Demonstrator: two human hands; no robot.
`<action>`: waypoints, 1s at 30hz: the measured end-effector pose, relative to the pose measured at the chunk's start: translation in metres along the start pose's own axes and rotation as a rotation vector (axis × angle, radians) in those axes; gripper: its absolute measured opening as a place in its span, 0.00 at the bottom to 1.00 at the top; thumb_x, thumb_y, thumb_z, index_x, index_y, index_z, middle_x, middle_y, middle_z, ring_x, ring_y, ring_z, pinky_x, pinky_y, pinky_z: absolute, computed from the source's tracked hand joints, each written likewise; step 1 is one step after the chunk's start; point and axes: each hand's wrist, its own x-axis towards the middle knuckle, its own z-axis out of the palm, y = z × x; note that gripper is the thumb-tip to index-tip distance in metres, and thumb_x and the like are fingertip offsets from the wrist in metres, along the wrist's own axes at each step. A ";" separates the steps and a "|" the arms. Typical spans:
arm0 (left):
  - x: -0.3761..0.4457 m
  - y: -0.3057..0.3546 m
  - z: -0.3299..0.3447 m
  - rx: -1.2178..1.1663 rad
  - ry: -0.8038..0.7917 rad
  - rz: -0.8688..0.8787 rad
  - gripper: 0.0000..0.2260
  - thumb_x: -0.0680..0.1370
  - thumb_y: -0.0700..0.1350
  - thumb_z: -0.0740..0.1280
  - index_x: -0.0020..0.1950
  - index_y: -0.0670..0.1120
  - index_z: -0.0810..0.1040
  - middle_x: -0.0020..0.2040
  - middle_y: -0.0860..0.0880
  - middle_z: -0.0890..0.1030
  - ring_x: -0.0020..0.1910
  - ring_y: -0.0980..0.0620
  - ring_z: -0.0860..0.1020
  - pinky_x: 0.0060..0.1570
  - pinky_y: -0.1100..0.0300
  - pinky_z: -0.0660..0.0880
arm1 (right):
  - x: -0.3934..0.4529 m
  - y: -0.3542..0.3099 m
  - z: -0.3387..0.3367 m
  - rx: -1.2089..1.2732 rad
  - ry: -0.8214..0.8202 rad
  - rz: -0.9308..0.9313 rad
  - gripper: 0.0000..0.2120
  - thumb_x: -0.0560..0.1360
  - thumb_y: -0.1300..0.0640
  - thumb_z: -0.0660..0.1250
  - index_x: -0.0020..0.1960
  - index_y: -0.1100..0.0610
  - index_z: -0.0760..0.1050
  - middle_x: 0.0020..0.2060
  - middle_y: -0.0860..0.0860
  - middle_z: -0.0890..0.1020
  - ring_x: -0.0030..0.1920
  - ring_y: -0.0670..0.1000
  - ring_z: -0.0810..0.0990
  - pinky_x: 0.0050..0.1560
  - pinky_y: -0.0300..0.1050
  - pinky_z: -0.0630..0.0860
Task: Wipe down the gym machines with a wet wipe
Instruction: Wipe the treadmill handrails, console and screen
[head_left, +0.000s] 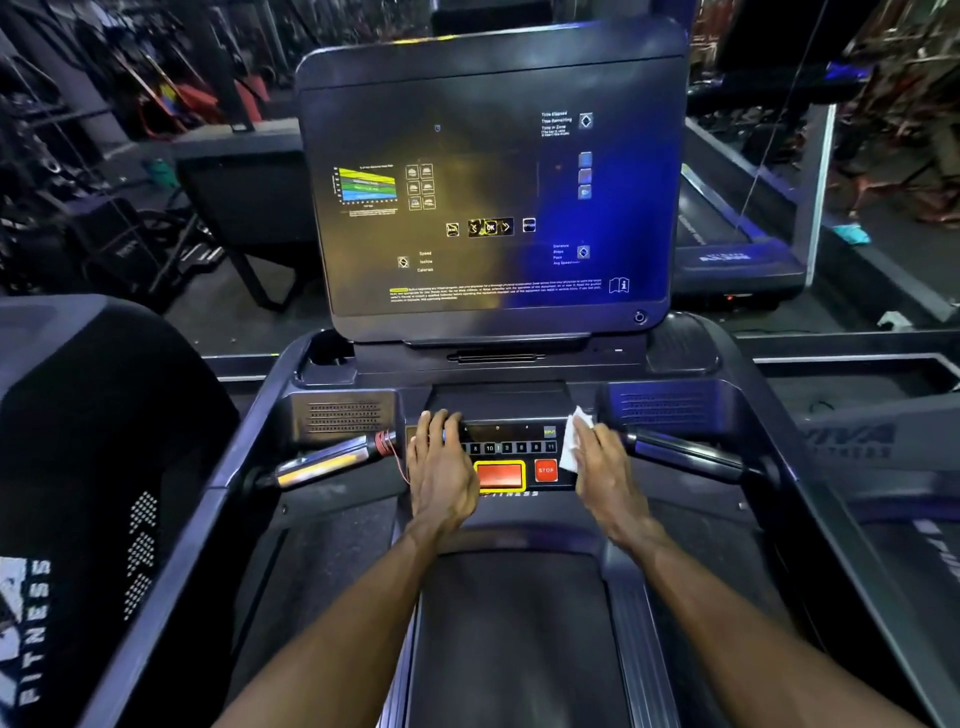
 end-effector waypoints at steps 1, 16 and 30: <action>0.000 -0.001 -0.001 -0.001 -0.001 0.011 0.25 0.79 0.40 0.58 0.77 0.44 0.62 0.78 0.46 0.61 0.79 0.47 0.51 0.77 0.48 0.49 | -0.013 0.002 0.004 0.006 -0.014 -0.024 0.21 0.77 0.67 0.65 0.69 0.65 0.71 0.52 0.59 0.78 0.49 0.61 0.77 0.51 0.58 0.79; -0.001 -0.001 -0.007 0.028 -0.016 0.007 0.29 0.76 0.37 0.61 0.77 0.45 0.61 0.78 0.48 0.61 0.79 0.47 0.51 0.76 0.48 0.53 | -0.017 -0.054 0.023 0.065 -0.188 -0.049 0.15 0.73 0.72 0.61 0.55 0.58 0.71 0.49 0.53 0.75 0.49 0.55 0.72 0.48 0.50 0.72; 0.017 -0.024 -0.042 0.159 -0.163 0.226 0.30 0.74 0.38 0.62 0.77 0.52 0.63 0.75 0.53 0.66 0.72 0.48 0.61 0.65 0.46 0.62 | -0.002 -0.096 0.033 0.255 -0.054 0.225 0.05 0.79 0.65 0.62 0.54 0.62 0.74 0.51 0.57 0.77 0.51 0.58 0.75 0.52 0.53 0.72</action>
